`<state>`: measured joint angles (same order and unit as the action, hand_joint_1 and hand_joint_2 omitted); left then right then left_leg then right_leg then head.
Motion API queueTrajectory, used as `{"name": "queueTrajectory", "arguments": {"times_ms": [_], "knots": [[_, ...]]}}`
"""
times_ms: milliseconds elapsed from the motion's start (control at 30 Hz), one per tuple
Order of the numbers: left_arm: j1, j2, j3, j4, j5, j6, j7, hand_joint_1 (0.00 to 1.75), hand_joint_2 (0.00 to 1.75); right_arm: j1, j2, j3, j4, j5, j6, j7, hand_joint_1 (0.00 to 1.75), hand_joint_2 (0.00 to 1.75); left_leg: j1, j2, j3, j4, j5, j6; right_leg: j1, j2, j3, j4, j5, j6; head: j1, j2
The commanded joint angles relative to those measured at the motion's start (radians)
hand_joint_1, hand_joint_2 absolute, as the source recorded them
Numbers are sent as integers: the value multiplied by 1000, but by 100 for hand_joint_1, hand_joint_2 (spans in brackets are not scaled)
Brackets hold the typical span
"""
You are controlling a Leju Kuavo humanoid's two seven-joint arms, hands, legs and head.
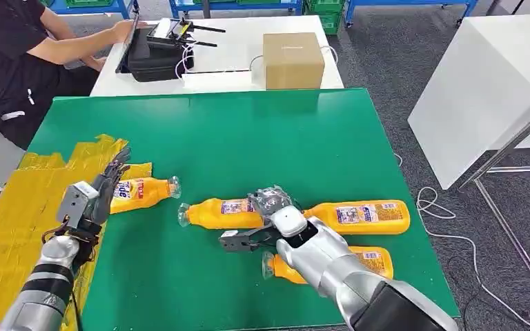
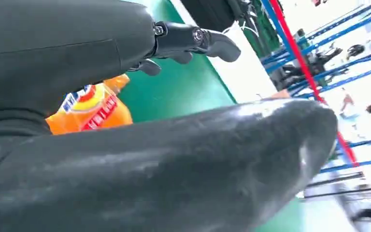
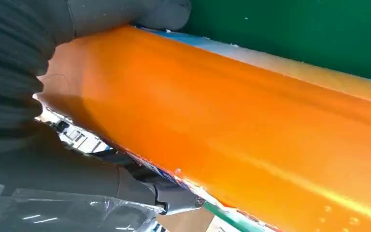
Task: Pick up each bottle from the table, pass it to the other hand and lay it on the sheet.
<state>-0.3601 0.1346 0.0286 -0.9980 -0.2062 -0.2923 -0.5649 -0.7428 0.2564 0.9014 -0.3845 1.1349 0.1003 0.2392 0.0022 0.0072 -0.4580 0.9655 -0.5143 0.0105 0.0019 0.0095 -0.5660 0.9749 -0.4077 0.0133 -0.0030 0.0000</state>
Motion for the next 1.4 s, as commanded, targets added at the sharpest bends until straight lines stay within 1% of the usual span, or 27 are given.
{"name": "queueTrajectory", "arguments": {"times_ms": [33, 67, 100, 133, 200, 333, 367, 433, 500, 567, 733, 833, 933, 1033, 1067, 1133, 1400], "knots": [[159, -96, 108, -182, 263, -141, 45, 0, 0, 45, -24, -176, -17, -128, -203, -145, 175, 175, 1, -2, 0, -2, 0, 0, 1, -2, 2, -3, 0, 2, 0, 0], [185, -102, 109, -195, 310, -170, 67, 0, 175, 74, -34, -217, -84, -168, -290, -227, 175, 175, 0, 0, 1, -2, 0, 0, 0, 0, 2, -3, 0, 1, 0, 0], [245, -108, 98, -259, 368, -202, 84, 0, 175, 115, -43, -249, -173, -187, -387, -284, 175, 175, 1, 0, 1, -3, 0, 0, 1, 0, 2, -4, 1, 2, 0, 0], [267, -110, 89, -283, 374, -198, 84, 0, 175, 132, -54, -247, -229, -180, -369, -266, 175, 175, 0, 1, 1, -2, 0, 0, 0, 1, 1, -3, 0, 1, 0, 0], [306, -124, 77, -335, 401, -189, 78, 0, 175, 204, -81, -254, -406, -116, -442, -230, 175, 175, 1, 2, -1, -1, -2, 0, 0, 2, 0, -2, 0, 1, 0, 0], [302, -125, 72, -342, 404, -180, 86, 0, 175, 217, -83, -256, -435, -106, -427, -217, 175, 175, 1, -3, -6, 0, -1, 0, 1, -4, -4, -2, -1, 1, 0, 0], [301, -138, 83, -347, 404, -164, 77, 0, 175, 234, -82, -276, -463, -126, -465, -248, 175, 175, 1, -4, -7, 0, -1, 0, 1, -3, -6, -1, -1, 1, 0, 0], [326, -199, 82, -396, 417, -164, 68, 0, 175, 288, -86, -307, -566, -144, -507, -290, 175, 175, 1, -3, -8, 0, -1, 0, 1, -3, -7, -2, 0, 1, 0, 0], [355, -250, 60, -432, 446, -159, 63, 0, 175, 347, -99, -317, -696, -154, -498, -304, 175, 175, 1, -4, -8, 0, -1, 0, 1, -4, -5, -2, -1, 2, 0, 0], [364, -267, 26, -432, 441, -151, 58, 0, 175, 368, -106, -312, -746, -154, -484, -304, 175, 175, 1, -5, -9, 0, -1, 0, 1, -5, -6, -2, -1, 2, 0, 0], [350, -267, 9, -409, 456, -157, 54, 0, 175, 353, -93, -317, -707, -175, -462, -314, 175, 175, 0, -4, -9, 0, -1, 0, 0, -4, -6, -2, -1, 1, 0, 0], [330, -286, -43, -399, 473, -194, 63, 0, 175, 320, -59, -325, -633, -219, -449, -346, 175, 175, 0, -3, -9, 0, -1, 0, 0, -3, -7, -2, 0, 1, 0, 0], [302, -309, -105, -387, 479, -184, 75, 0, 175, 288, -22, -310, -569, -242, -435, -359, 175, 175, 0, -4, -10, 1, -1, 0, 0, -3, -8, -1, 0, 1, -1, 0], [302, -309, -105, -387, 479, -184, 75, 0, 175, 288, -22, -310, -569, -242, -435, -359, 175, 175, 2, -6, -9, 1, -1, -1, 2, -6, -6, -3, 0, 1, 0, 0], [303, -303, -104, -388, 480, -184, 75, 0, 175, 289, -22, -308, -569, -242, -436, -359, 175, 175, 0, -3, -9, 0, -1, 0, 0, -3, -8, -1, 0, 1, 0, 0], [305, -300, -103, -389, 481, -183, 75, 0, 175, 289, -24, -308, -570, -243, -436, -359, 175, 175, 1, -2, -8, 0, -1, 0, 0, -2, -6, -2, -1, 1, 0, 0], [305, -300, -103, -389, 481, -183, 75, 0, 175, 289, -24, -308, -570, -243, -436, -359, 175, 175, 1, -2, -8, 0, -1, 0, 0, -2, -6, -2, 0, 1, 0, 0]]}}
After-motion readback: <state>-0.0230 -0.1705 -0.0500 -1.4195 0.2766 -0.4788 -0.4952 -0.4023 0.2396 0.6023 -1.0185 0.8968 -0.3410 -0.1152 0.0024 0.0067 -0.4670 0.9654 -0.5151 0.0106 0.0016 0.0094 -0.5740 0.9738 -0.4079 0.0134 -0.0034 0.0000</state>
